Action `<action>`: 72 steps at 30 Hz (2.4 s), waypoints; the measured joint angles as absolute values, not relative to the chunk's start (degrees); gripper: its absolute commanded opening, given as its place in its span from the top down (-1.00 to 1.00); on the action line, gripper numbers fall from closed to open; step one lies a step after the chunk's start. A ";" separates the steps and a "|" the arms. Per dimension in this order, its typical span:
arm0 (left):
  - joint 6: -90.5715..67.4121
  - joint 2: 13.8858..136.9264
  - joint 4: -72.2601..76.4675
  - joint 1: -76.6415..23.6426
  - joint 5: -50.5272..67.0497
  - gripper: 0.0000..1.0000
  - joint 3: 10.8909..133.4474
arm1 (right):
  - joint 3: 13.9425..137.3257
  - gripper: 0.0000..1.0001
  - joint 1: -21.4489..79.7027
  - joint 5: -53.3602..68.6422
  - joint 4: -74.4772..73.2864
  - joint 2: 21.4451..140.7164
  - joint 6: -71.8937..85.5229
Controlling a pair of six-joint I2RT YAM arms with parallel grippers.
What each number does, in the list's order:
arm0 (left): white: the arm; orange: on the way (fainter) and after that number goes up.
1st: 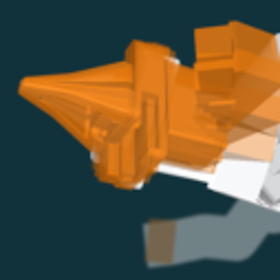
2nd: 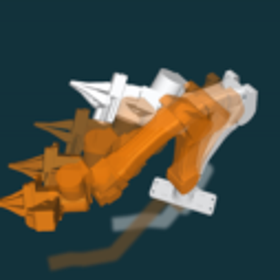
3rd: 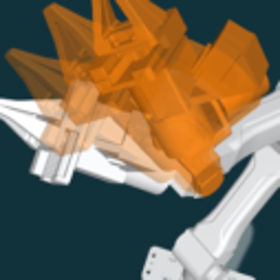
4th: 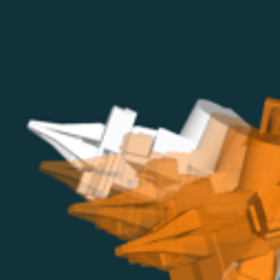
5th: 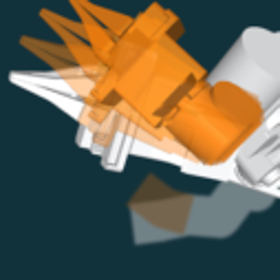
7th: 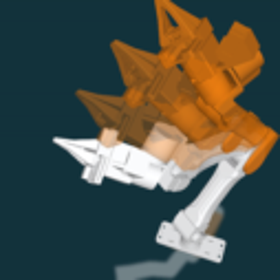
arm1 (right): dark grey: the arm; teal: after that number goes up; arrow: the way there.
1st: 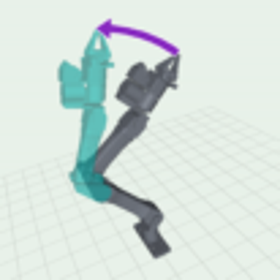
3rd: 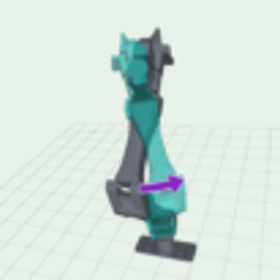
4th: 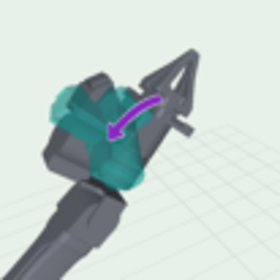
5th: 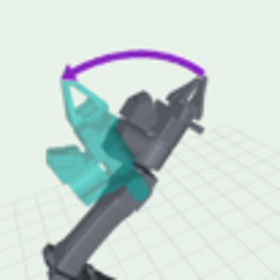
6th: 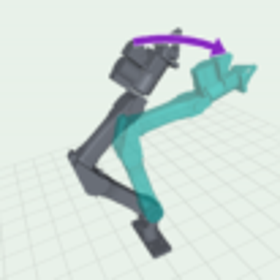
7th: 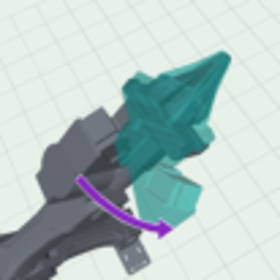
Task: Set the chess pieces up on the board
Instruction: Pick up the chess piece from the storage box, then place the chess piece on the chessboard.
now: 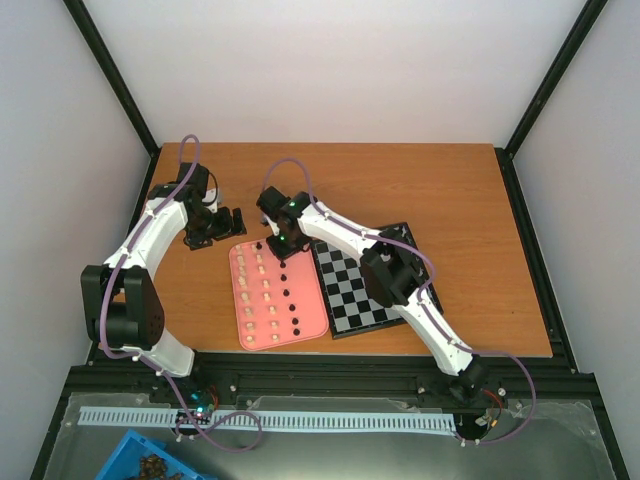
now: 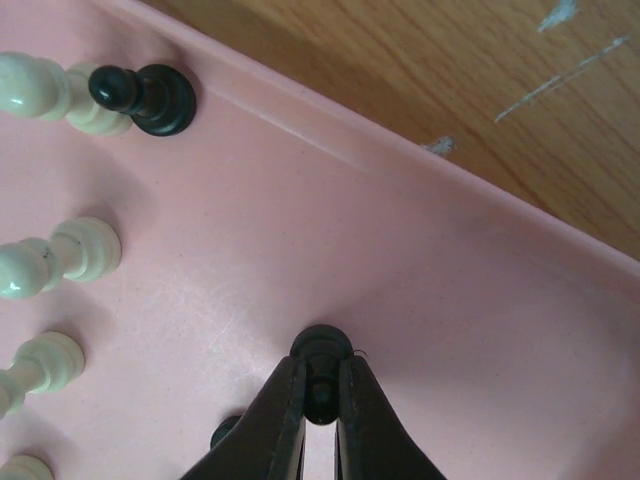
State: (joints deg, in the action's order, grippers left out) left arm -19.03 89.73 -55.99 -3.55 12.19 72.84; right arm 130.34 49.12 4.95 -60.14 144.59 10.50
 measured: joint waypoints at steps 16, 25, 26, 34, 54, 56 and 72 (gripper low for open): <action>-19.03 89.73 -55.96 -3.55 12.19 -0.99 72.84 | 126.17 0.93 46.22 2.83 -58.98 135.98 11.29; -19.03 89.73 -55.90 -3.57 12.21 -0.99 72.84 | 102.65 0.94 35.18 0.27 -55.90 120.90 12.99; -19.03 89.73 -55.86 -3.55 12.23 -0.99 72.84 | 100.55 0.94 33.56 -0.05 -55.66 120.05 13.08; -19.03 89.76 -55.55 -3.57 12.25 -0.99 72.84 | 94.39 0.94 25.56 -3.18 -55.22 118.85 12.99; -19.03 90.56 -55.53 -3.55 12.19 -0.99 72.84 | 94.11 0.94 21.21 -5.91 -54.19 120.53 12.62; -19.03 90.85 -55.53 -3.55 12.14 -0.99 72.84 | 94.11 0.94 20.91 -6.09 -54.17 120.81 12.47; -19.00 92.23 -55.55 -3.57 12.03 -0.99 72.95 | 94.13 0.66 20.27 -6.70 -54.13 121.49 11.79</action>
State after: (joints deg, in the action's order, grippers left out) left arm -19.00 92.23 -55.55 -3.57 12.03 72.95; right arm 94.13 20.27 -6.70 -54.13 121.49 11.79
